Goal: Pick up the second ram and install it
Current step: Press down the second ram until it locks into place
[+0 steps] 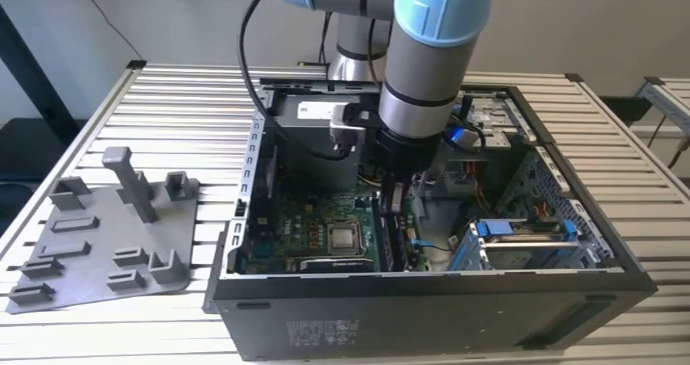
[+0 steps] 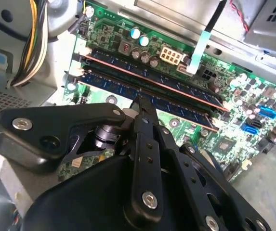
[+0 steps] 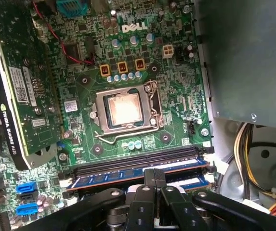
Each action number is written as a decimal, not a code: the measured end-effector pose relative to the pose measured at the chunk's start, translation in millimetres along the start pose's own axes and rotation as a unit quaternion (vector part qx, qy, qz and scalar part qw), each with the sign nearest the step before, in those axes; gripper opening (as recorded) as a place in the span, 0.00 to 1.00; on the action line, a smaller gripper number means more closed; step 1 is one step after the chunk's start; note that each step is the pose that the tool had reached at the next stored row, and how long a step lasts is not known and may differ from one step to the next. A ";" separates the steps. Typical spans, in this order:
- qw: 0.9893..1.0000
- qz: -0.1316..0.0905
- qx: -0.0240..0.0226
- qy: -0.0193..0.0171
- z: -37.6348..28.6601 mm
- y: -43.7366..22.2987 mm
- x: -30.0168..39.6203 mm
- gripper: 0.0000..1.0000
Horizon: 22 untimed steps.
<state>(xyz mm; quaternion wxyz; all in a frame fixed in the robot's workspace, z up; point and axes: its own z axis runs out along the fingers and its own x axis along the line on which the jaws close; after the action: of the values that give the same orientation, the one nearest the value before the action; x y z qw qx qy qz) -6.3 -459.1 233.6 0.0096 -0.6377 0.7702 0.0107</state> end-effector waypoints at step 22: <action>1.000 -0.001 0.000 0.000 -37.5 0.2 -1.1 0.11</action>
<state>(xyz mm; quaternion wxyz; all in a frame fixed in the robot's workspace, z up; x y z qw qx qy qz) -6.3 -459.1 271.1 0.0095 -0.6382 0.7697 0.0106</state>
